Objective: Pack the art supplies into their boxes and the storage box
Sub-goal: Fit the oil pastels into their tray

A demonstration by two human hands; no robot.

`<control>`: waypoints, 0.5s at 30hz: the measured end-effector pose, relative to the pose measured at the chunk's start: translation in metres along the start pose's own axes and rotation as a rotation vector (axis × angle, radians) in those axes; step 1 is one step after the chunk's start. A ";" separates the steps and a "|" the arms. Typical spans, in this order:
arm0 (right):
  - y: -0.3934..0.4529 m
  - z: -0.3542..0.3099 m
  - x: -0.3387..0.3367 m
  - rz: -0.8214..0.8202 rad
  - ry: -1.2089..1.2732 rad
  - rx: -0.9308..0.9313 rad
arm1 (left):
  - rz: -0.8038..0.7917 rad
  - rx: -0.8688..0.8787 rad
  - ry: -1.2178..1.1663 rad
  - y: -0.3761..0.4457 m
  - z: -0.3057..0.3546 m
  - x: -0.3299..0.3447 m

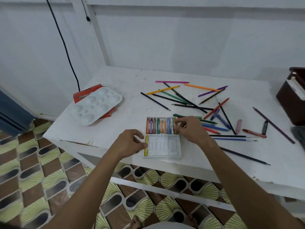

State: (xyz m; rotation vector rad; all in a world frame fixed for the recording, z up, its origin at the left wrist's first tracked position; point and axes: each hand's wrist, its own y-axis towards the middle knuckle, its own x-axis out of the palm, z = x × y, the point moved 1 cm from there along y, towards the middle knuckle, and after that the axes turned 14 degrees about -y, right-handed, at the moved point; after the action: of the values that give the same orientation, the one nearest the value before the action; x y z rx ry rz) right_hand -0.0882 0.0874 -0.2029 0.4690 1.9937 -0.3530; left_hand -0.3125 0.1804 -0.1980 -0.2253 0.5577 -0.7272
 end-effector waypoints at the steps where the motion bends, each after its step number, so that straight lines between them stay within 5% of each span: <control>1: 0.000 0.000 0.000 0.002 -0.007 -0.001 | -0.004 -0.016 0.014 0.002 0.001 0.000; 15: -0.006 0.001 0.007 0.028 0.002 0.039 | -0.032 -0.154 0.011 0.010 0.010 -0.005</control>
State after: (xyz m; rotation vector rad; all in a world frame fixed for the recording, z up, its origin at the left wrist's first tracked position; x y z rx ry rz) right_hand -0.0926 0.0829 -0.2092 0.5213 1.9837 -0.3747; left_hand -0.3046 0.1906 -0.1919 -0.3744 0.6225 -0.7170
